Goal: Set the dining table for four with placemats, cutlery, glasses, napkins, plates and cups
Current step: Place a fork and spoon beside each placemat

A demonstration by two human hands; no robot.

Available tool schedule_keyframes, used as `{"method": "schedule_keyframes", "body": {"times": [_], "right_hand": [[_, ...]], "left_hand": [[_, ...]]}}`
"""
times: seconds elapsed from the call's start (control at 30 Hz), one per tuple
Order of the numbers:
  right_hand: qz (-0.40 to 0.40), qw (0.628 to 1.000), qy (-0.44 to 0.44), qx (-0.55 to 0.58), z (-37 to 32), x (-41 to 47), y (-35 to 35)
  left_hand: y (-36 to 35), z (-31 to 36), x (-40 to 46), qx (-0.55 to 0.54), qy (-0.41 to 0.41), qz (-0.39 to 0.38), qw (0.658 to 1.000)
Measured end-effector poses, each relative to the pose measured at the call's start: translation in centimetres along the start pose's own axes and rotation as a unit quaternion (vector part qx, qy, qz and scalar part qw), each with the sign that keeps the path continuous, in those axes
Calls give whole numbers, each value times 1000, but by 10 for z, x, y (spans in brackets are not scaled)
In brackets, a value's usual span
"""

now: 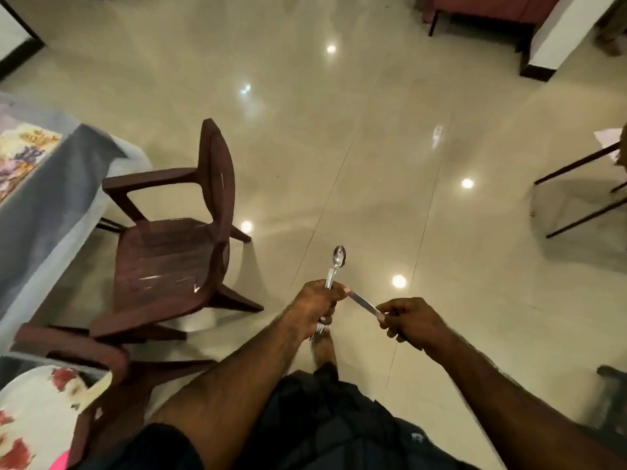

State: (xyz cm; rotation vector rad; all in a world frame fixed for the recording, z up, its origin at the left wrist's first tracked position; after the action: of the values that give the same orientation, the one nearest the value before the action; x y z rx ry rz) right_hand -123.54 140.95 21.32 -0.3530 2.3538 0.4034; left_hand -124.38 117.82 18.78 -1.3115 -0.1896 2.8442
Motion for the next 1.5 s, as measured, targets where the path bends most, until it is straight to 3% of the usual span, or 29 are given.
{"method": "schedule_keyframes", "body": {"times": [0.2,0.37,0.5,0.63,0.83,1.07,1.23,1.5], "right_hand": [[-6,999,-4,34,-94,103,40],[-9,984,-46,173,-155,209,68],[-52,955,-19,290,-232,310,90],[-136,968,15,208,-337,401,106],[-214,970,80,86,-498,500,104],[-232,966,104,45,-635,623,22],[-226,971,74,11,-719,694,-47],[-259,964,57,11,-854,775,-186]], "left_hand": [[18,123,88,4,-17,14,1000],[47,203,162,-77,10,95,992],[64,258,229,-123,38,135,982],[66,325,285,-187,68,175,964],[89,435,334,-231,55,168,957],[186,524,416,-261,27,146,954],[289,587,461,-288,33,196,937],[458,691,477,-298,-48,229,925]]}}
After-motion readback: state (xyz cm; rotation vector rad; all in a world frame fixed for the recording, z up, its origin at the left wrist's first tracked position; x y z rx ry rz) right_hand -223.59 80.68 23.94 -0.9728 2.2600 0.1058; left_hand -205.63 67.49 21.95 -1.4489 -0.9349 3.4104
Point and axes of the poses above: each hand's wrist, its own x-axis towards the middle knuckle, its own y-axis out of the back of the hand, z = x × y, the point moved 2 cm from there along x, towards the middle knuckle, and after that the axes turned 1 degree about x, right-handed, at the moved point
